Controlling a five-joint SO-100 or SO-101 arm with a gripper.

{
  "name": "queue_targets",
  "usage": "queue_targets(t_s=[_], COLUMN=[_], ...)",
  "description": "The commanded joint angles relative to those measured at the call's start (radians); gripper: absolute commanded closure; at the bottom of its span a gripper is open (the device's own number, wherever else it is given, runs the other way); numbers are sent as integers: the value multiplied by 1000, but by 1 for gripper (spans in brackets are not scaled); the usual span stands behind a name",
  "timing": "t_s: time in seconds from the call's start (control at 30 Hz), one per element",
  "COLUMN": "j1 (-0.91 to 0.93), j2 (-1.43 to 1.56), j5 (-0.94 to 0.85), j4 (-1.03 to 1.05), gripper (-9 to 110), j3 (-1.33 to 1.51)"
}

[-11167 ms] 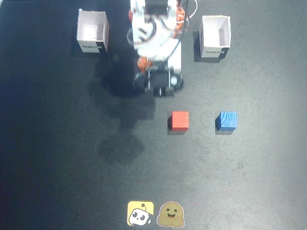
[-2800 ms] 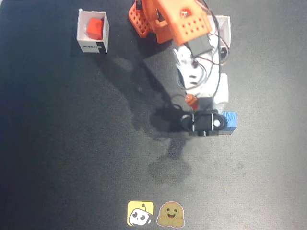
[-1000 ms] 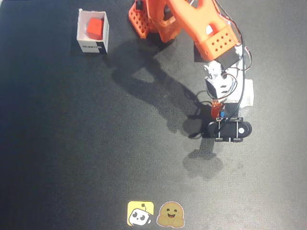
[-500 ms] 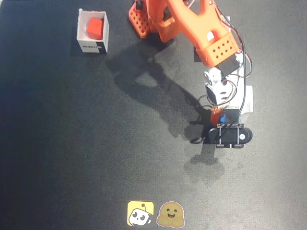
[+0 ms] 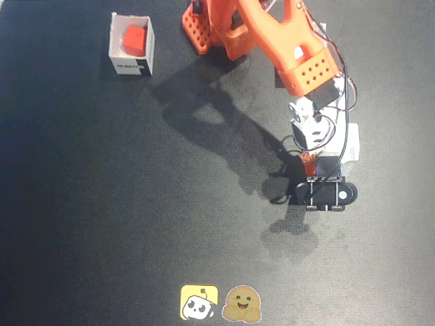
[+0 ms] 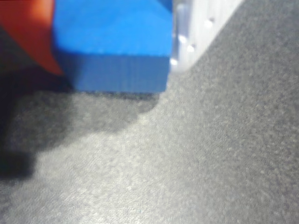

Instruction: Put the red cube in the right box and the blue cube in the left box.

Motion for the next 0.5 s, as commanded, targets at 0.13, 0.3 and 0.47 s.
queue_targets(t_s=[0.13, 0.3, 0.47], j1=[5, 40, 60], j2=[133, 268, 365], j5=[5, -60, -118], j4=[133, 299, 417], gripper=[92, 92, 92], j3=[-9, -11, -20])
